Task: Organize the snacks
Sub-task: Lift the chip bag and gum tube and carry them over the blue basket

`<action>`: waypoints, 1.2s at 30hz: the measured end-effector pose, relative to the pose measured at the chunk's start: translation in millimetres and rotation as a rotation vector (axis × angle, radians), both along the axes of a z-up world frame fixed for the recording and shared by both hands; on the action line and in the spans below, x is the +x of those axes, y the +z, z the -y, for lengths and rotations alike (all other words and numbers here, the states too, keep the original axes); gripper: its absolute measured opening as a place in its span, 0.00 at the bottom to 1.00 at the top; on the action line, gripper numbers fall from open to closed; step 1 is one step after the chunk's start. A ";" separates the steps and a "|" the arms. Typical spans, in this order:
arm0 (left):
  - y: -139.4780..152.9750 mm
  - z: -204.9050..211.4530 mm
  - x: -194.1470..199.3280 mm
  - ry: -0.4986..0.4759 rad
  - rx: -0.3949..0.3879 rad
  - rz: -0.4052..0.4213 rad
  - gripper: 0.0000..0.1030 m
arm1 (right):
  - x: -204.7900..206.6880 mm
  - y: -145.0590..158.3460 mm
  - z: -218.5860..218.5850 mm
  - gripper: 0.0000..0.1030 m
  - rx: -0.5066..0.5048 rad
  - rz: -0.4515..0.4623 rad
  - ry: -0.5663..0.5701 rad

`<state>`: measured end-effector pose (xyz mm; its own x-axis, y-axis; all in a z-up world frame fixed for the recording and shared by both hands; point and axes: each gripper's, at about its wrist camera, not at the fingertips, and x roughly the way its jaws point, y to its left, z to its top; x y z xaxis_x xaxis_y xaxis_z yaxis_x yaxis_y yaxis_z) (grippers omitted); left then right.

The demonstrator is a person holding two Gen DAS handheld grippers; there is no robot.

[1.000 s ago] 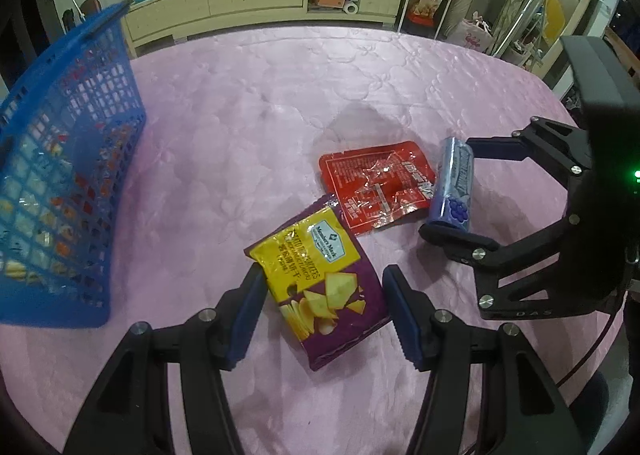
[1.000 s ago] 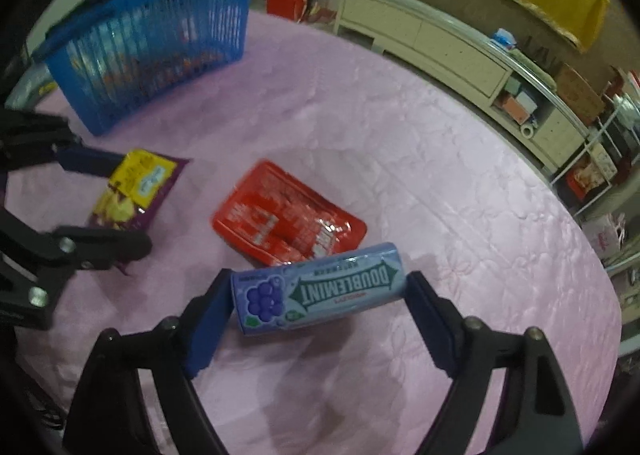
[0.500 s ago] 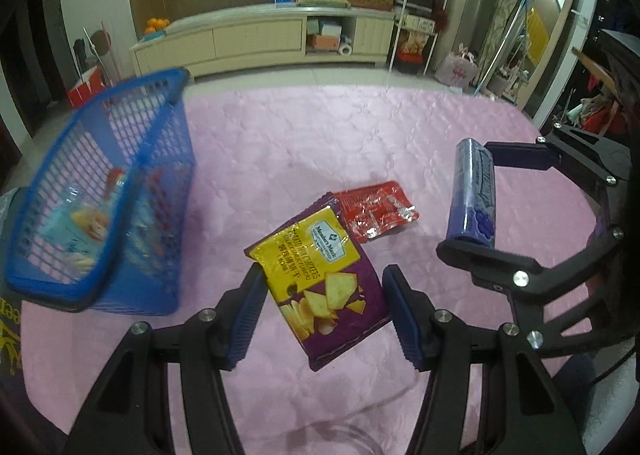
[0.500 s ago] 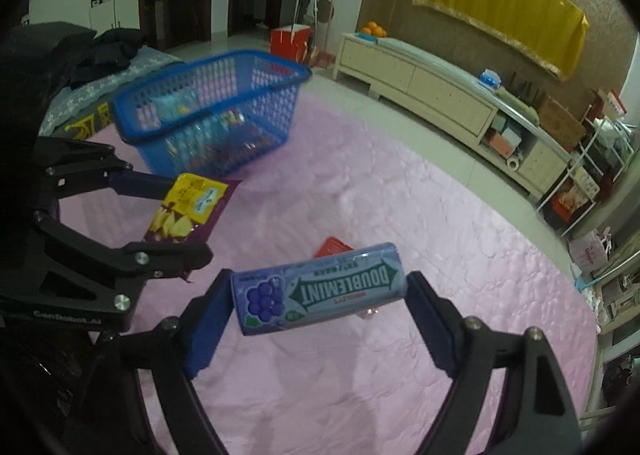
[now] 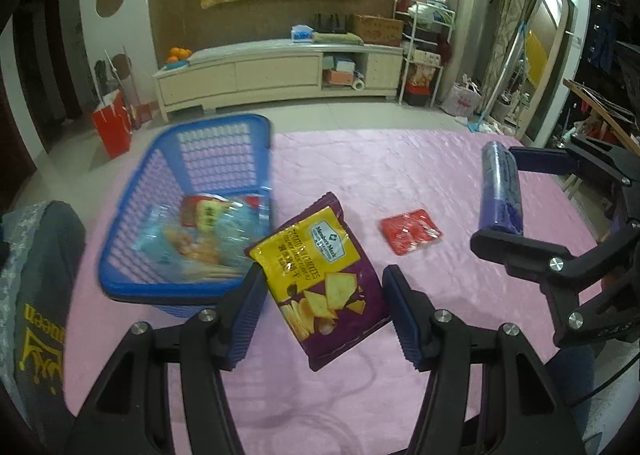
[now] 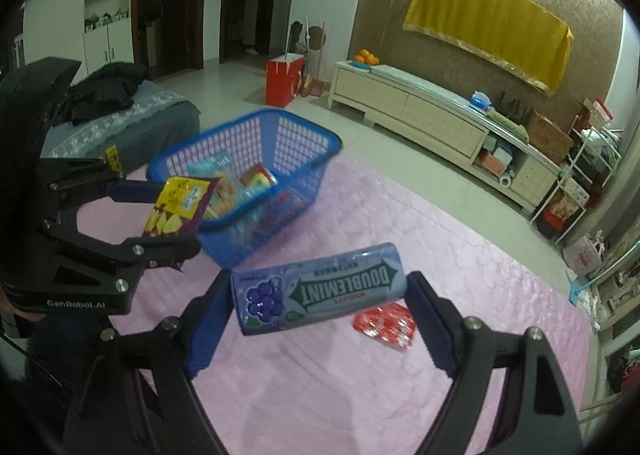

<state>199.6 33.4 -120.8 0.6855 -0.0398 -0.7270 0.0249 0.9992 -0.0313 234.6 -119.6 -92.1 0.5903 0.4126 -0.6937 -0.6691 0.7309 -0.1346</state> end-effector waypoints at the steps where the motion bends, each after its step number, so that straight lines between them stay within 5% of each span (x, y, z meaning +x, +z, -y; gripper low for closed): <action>1: 2.7 -8.3 -1.9 0.009 0.008 0.006 0.55 | 2.1 0.9 -7.5 0.84 -0.002 -0.004 0.006; 20: 11.2 -155.1 6.4 0.193 0.011 -0.010 0.55 | 43.9 -27.3 -144.2 0.84 -0.157 -0.034 0.108; 36: -10.9 -194.3 25.4 0.243 -0.022 -0.052 0.55 | 82.6 -74.9 -203.5 0.85 -0.245 -0.175 0.157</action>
